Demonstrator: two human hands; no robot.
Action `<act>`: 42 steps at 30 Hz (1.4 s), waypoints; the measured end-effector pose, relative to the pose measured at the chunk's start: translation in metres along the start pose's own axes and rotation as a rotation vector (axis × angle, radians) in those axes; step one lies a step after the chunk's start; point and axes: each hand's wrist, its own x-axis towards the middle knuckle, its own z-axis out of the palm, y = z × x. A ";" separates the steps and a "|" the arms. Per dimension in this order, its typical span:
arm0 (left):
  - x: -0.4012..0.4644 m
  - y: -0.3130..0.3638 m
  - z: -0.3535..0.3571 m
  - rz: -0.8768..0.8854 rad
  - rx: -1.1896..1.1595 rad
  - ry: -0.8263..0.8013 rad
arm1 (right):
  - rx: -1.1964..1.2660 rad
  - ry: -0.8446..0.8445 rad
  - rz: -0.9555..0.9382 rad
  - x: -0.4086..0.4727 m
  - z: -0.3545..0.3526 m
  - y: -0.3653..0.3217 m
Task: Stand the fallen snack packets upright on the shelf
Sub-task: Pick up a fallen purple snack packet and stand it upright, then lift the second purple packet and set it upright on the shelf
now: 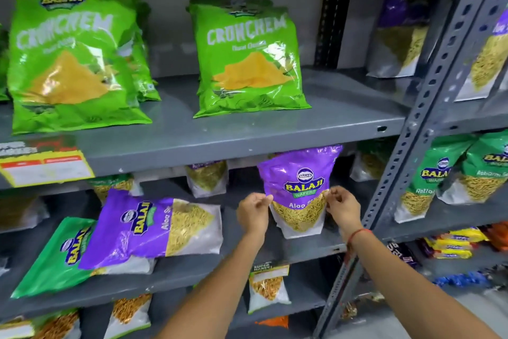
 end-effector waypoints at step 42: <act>-0.017 -0.089 -0.160 -0.559 -0.683 0.603 | -0.505 -0.928 -0.323 -0.082 0.301 -0.092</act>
